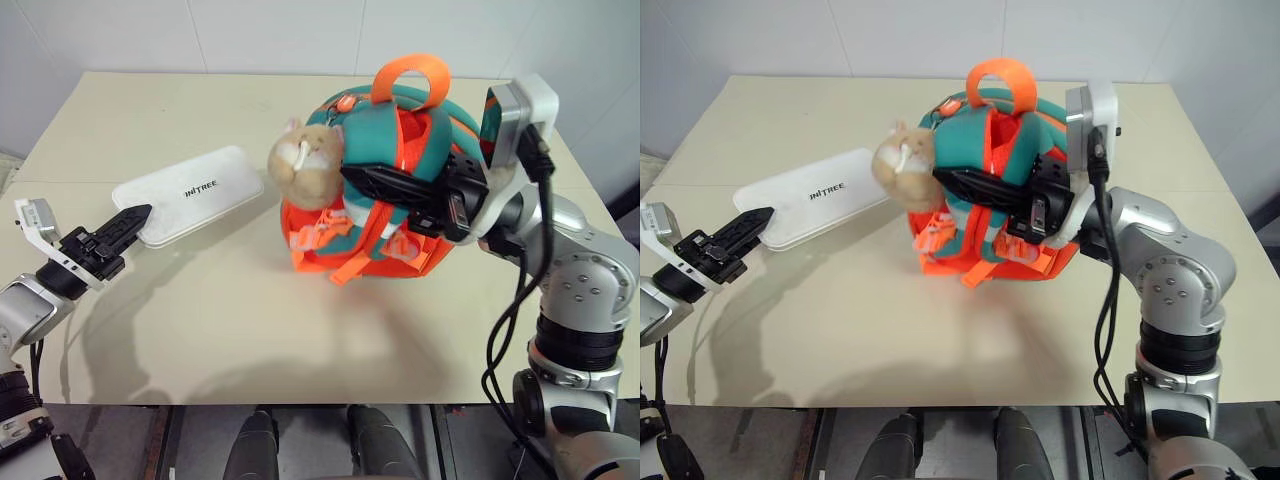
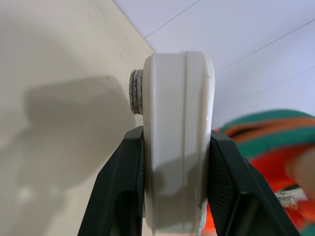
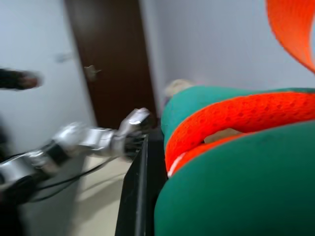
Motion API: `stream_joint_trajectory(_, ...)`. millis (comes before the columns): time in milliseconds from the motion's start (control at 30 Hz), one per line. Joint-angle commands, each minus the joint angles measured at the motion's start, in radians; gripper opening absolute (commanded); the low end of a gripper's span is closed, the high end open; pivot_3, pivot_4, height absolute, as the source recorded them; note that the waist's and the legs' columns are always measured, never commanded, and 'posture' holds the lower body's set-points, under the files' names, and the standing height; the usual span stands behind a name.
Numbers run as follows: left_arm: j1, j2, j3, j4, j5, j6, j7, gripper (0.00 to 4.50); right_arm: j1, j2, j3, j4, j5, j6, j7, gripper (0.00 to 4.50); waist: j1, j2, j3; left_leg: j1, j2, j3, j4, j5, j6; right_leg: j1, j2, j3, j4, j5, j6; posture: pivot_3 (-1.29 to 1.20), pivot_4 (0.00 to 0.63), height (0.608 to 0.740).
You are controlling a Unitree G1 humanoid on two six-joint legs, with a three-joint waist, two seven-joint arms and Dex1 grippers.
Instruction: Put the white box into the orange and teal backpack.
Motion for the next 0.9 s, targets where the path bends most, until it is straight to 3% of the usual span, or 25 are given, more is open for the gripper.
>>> stream_joint_trajectory(33,-0.044,0.031,0.0,0.011,0.02,-0.018,-0.061,1.31,-0.017,-0.039,-0.019,-0.077,0.094,0.009,0.028,0.0,0.001,0.0,0.0,0.0,0.0,0.0,0.0,0.0,0.0,0.0,0.0,0.0,0.0,0.0,0.0,0.0,0.15,0.74)
stream_joint_trajectory(200,-0.073,0.048,-0.02,0.015,0.076,-0.035,-0.135,1.31,0.051,-0.108,0.055,-0.131,0.002,-0.036,0.127,0.0,-0.001,0.0,0.0,0.0,0.0,0.0,-0.001,-0.001,0.001,0.0,0.0,0.0,-0.002,0.0,0.0,0.0,0.15,0.74)
stream_joint_trajectory(500,-0.044,0.134,0.021,-0.064,0.153,-0.195,-0.46,1.31,0.262,-0.202,0.186,-0.15,-0.26,-0.262,0.349,0.0,0.001,-0.001,0.0,0.0,0.0,0.0,-0.001,-0.002,0.0,0.001,0.0,-0.001,-0.004,-0.001,0.0,0.0,0.15,0.74)
stream_joint_trajectory(900,0.03,0.253,0.048,-0.176,0.194,-0.258,-0.724,1.31,0.3,-0.226,0.2,-0.062,-0.325,-0.333,0.456,0.0,0.001,-0.001,0.0,0.0,0.001,0.001,0.0,-0.002,0.0,0.001,0.0,-0.001,-0.004,-0.001,-0.001,0.0,0.15,0.74)
